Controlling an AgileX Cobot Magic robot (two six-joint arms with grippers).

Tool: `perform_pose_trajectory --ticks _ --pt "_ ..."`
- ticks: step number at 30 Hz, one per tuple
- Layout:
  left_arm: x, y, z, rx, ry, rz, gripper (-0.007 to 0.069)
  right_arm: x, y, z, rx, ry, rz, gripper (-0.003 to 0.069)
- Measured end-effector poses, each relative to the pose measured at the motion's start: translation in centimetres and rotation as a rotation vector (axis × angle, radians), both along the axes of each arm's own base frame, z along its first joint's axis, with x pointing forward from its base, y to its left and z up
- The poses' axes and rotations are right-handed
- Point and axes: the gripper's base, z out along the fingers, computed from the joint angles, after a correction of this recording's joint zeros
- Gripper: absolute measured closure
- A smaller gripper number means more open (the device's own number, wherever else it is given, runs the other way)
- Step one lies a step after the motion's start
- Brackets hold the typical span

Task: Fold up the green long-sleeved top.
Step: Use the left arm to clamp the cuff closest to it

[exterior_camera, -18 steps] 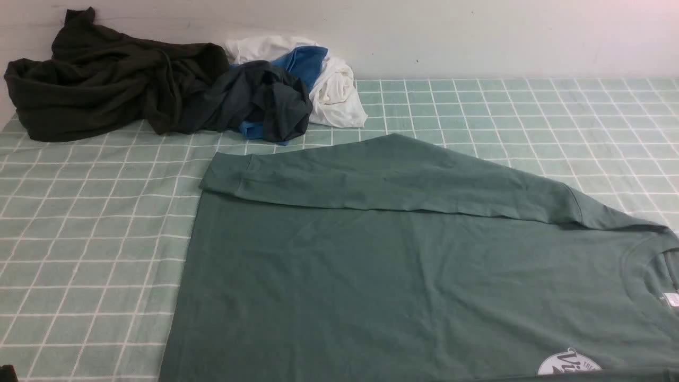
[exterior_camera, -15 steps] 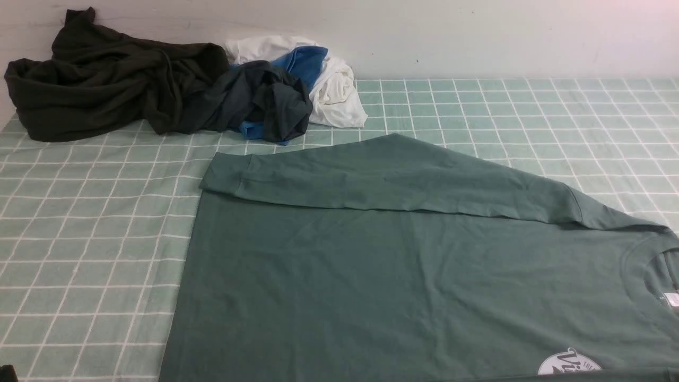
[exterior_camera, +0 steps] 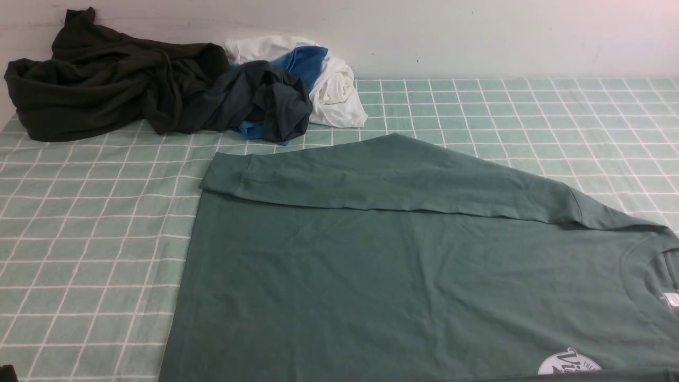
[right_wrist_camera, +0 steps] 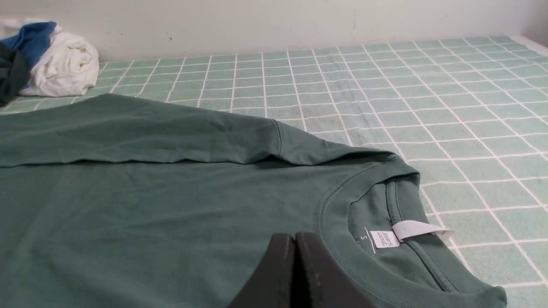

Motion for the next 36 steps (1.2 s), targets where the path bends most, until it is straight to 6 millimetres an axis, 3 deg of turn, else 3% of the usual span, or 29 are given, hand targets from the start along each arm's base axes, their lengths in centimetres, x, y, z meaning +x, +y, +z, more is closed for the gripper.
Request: perform_pose_trajectory --ticks 30,36 --pt "0.0 0.03 0.0 0.012 0.0 0.0 0.0628 0.0 -0.01 0.0 -0.006 0.0 0.0 0.0673" --pt "0.01 -0.15 0.0 -0.05 -0.002 -0.004 0.0628 0.0 -0.01 0.0 -0.006 0.0 0.0 0.0673"
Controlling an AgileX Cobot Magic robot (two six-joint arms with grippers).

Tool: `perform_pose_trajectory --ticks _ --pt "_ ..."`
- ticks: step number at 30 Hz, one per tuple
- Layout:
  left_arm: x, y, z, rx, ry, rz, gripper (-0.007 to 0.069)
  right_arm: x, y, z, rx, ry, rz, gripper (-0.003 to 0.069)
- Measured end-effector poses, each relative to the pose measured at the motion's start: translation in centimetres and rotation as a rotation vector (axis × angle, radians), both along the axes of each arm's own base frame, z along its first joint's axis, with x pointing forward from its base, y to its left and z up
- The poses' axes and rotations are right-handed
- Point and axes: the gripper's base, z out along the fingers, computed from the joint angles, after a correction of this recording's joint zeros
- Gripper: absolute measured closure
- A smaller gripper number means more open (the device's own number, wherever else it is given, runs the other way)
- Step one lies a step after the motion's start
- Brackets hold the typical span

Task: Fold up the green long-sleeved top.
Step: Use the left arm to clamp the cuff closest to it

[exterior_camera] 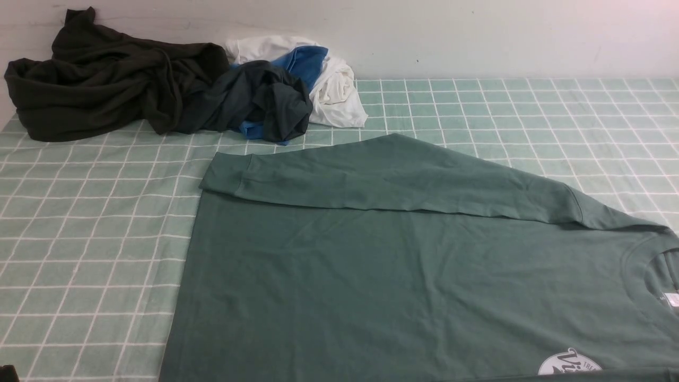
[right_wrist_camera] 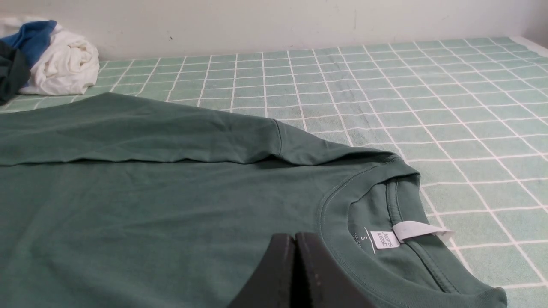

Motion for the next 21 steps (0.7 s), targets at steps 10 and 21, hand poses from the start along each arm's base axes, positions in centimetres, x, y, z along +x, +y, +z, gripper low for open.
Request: perform_pose_trajectory --ticks 10,21 --pt "0.0 -1.6 0.3 -0.719 -0.002 -0.002 0.0628 0.0 0.2 0.0 0.156 -0.009 -0.011 0.0673" --pt "0.1 -2.1 0.9 -0.907 -0.03 -0.039 0.0628 0.1 1.5 0.3 1.052 -0.025 -0.028 0.0673"
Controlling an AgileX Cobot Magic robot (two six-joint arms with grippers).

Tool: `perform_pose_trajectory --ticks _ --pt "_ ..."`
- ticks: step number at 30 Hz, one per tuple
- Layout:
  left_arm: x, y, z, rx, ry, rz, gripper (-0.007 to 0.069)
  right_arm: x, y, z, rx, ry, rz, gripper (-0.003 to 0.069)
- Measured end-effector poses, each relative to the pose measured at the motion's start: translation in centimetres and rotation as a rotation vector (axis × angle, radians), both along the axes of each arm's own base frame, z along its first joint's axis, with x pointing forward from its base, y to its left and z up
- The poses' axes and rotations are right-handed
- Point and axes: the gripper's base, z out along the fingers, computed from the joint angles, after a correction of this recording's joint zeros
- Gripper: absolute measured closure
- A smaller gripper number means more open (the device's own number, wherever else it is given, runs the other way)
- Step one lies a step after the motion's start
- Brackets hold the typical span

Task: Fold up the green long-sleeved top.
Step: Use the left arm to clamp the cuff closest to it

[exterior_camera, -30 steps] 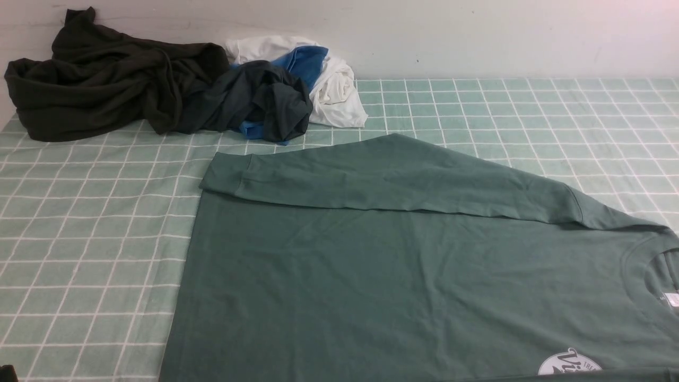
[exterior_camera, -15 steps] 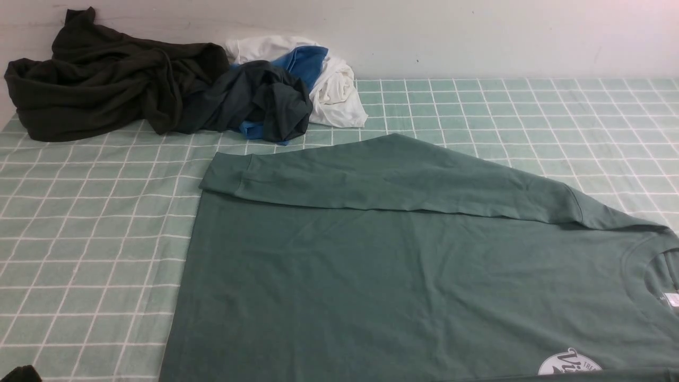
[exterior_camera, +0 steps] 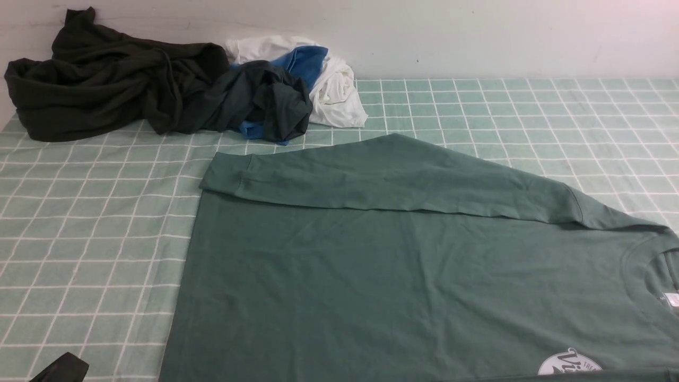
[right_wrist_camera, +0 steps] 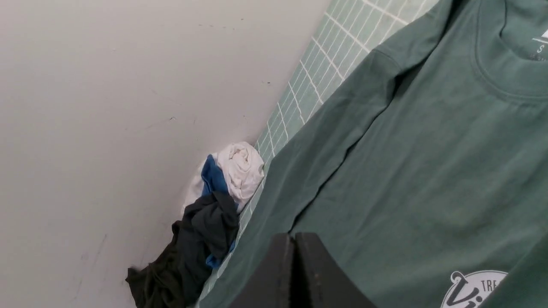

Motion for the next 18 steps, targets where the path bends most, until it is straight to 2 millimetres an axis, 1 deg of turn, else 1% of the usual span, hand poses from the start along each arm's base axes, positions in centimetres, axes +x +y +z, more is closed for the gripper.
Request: perform_pose_trajectory --ticks 2,3,4,7,9,10,12,14,15,16,17,18 --pt "-0.1 -0.1 0.6 0.105 -0.034 -0.028 0.0628 0.0 0.0 0.0 -0.029 -0.001 0.002 0.0673" --pt "-0.3 -0.3 1.6 0.189 -0.072 -0.055 0.0628 0.0 0.0 0.0 -0.063 -0.002 0.004 0.0673" --pt "-0.6 -0.4 3.1 0.288 -0.131 -0.079 0.0628 0.0 -0.1 0.0 -0.113 -0.006 0.009 0.0673" --pt "-1.0 -0.8 5.5 0.42 -0.176 -0.137 0.0628 0.0 -0.1 -0.1 -0.207 -0.012 0.022 0.0673" --pt "-0.9 -1.0 6.4 0.465 -0.152 -0.173 0.0628 0.0 -0.1 -0.1 -0.26 -0.015 0.031 0.0673" --pt "-0.4 -1.1 7.3 0.549 -0.078 -0.227 0.0628 0.1 -0.1 -0.1 -0.311 -0.005 0.043 0.0673" --pt "0.5 -1.1 8.1 0.64 0.05 -0.311 0.0628 0.2 0.0 0.4 -0.357 0.013 0.062 0.0673" --pt "1.4 -0.9 9.3 0.737 0.155 -0.375 0.0628 0.6 0.0 1.6 -0.423 0.027 0.08 0.0673" --pt "2.1 -0.7 9.9 0.784 0.226 -0.418 0.0628 0.9 -0.1 2.7 -0.481 0.026 0.089 0.0673" --pt "2.8 -0.5 10.5 0.831 0.313 -0.469 0.0628 1.3 -0.1 4.1 -0.557 0.025 0.101 0.0673" --pt "3.2 -0.4 10.5 0.836 0.337 -0.482 0.0628 1.4 -0.1 4.7 -0.572 0.017 0.103 0.0673" --pt "3.9 -0.1 11.1 0.895 0.428 -0.542 0.0628 2.2 -0.2 6.5 -0.675 0.036 0.137 0.0673"
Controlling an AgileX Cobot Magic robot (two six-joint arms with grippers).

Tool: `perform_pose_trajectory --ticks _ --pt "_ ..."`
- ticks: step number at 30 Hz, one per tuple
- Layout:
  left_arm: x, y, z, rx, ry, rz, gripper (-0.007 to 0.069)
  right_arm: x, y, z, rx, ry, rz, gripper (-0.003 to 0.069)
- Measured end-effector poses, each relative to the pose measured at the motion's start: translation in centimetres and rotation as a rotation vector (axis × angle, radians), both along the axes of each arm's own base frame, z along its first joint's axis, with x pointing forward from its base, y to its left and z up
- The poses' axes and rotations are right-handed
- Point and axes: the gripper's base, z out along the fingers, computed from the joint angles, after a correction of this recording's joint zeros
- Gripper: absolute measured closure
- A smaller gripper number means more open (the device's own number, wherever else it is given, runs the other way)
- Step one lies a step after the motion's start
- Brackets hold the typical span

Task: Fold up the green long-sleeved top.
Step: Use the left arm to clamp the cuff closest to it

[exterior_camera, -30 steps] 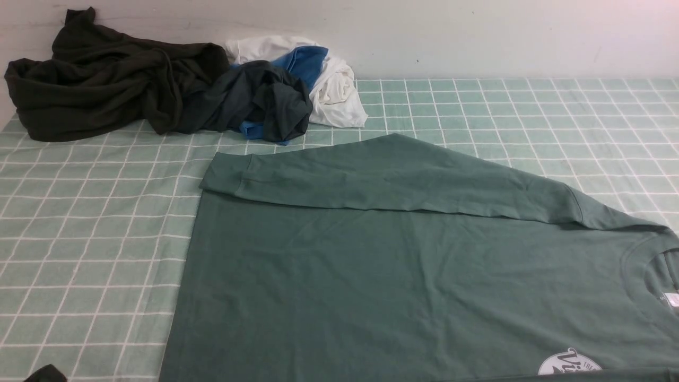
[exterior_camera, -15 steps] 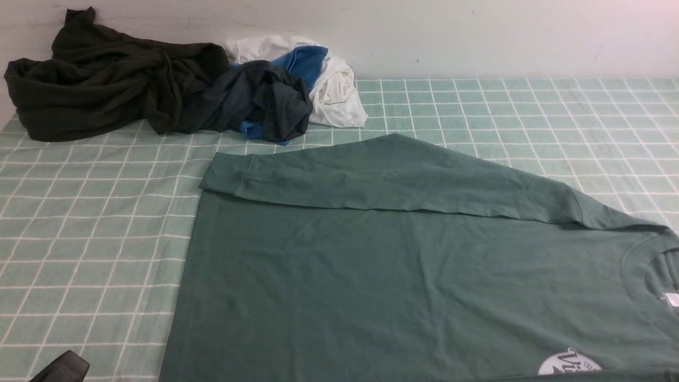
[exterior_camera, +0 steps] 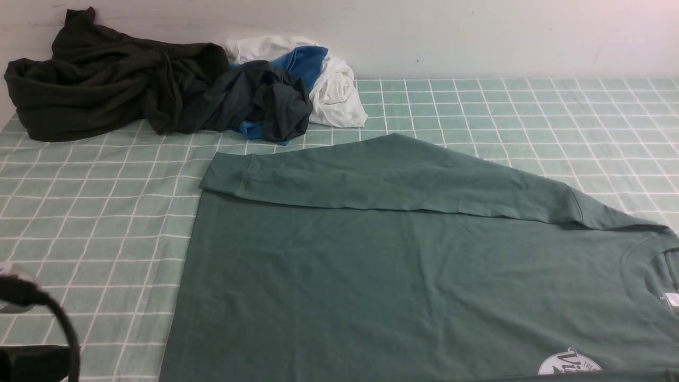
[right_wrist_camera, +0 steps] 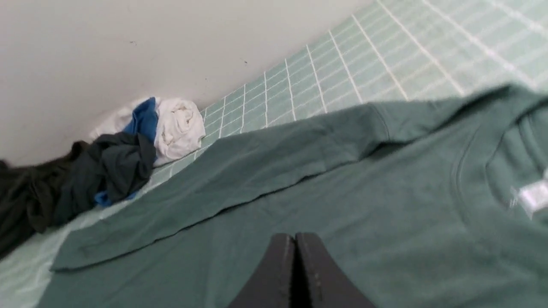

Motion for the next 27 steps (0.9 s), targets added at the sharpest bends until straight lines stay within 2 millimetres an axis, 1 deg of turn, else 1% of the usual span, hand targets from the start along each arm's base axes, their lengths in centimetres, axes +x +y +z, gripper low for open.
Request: perform_pose_trajectory --ticks 1,4,6,7,8,9,11,12,13,14,15,16,17,19,20,21,23,24,25,26,27 --pt "0.6 0.1 0.2 0.041 0.053 -0.025 0.0628 0.6 0.0 1.7 -0.061 0.006 0.024 0.0673" --pt "1.9 -0.3 0.2 0.124 0.153 -0.121 0.0628 2.6 0.3 4.7 -0.21 0.098 0.124 0.0673" --pt "2.4 -1.0 -0.2 0.164 0.184 -0.193 0.0627 4.2 0.7 5.9 -0.278 0.214 0.231 0.0673" --pt "2.5 -1.5 -0.5 0.178 0.201 -0.239 0.0627 5.0 1.1 6.0 -0.303 0.276 0.295 0.0673" --pt "2.6 -1.9 -0.7 0.184 0.211 -0.269 0.0627 5.3 1.3 6.2 -0.316 0.308 0.336 0.0673" --pt "2.8 -2.3 -0.8 0.195 0.222 -0.297 0.0627 5.7 1.8 6.1 -0.33 0.35 0.391 0.0673" --pt "3.0 -3.1 -1.3 0.212 0.25 -0.359 0.0626 6.4 2.7 5.4 -0.362 0.461 0.506 0.0673" --pt "3.2 -3.5 -1.6 0.219 0.266 -0.385 0.0624 6.5 3.0 5.1 -0.374 0.507 0.549 0.0673" --pt "3.5 -4.2 -2.0 0.231 0.292 -0.422 0.0618 6.6 3.6 4.2 -0.398 0.594 0.627 0.0673" --pt "3.6 -4.3 -2.1 0.234 0.297 -0.428 0.0617 6.5 3.8 4.1 -0.405 0.608 0.647 0.0673" --pt "4.1 -5.2 -3.0 0.254 0.337 -0.476 0.0598 6.4 4.6 2.9 -0.441 0.733 0.748 0.0673" --pt "4.4 -5.6 -3.3 0.266 0.354 -0.494 0.0584 6.3 4.8 2.6 -0.453 0.766 0.778 0.0673" --pt "4.9 -6.4 -4.2 0.294 0.389 -0.533 0.0559 6.1 5.3 2.1 -0.476 0.817 0.829 0.0673" --pt "5.7 -7.4 -5.5 0.342 0.425 -0.578 0.0511 6.0 5.9 1.7 -0.508 0.854 0.882 0.0673" --pt "5.8 -7.7 -5.8 0.349 0.434 -0.585 0.0498 6.0 5.9 1.7 -0.511 0.856 0.886 0.0673" --pt "6.6 -8.5 -7.1 0.383 0.468 -0.606 0.0443 5.9 6.2 1.6 -0.526 0.86 0.905 0.0673" --pt "7.4 -9.2 -8.2 0.407 0.499 -0.615 0.0384 6.0 6.2 1.6 -0.533 0.85 0.904 0.0673" --pt "8.1 -9.8 -9.1 0.417 0.516 -0.618 0.0334 6.1 6.3 1.7 -0.539 0.836 0.899 0.0673" --pt "8.2 -9.9 -9.2 0.418 0.519 -0.618 0.0334 6.2 6.3 1.7 -0.54 0.836 0.898 0.0673" --pt "9.3 -10.6 -10.5 0.43 0.544 -0.618 0.0274 6.4 6.3 1.8 -0.546 0.813 0.887 0.0673" --pt "9.5 -10.7 -10.6 0.43 0.537 -0.618 0.0269 6.4 6.3 1.8 -0.546 0.812 0.886 0.0673"
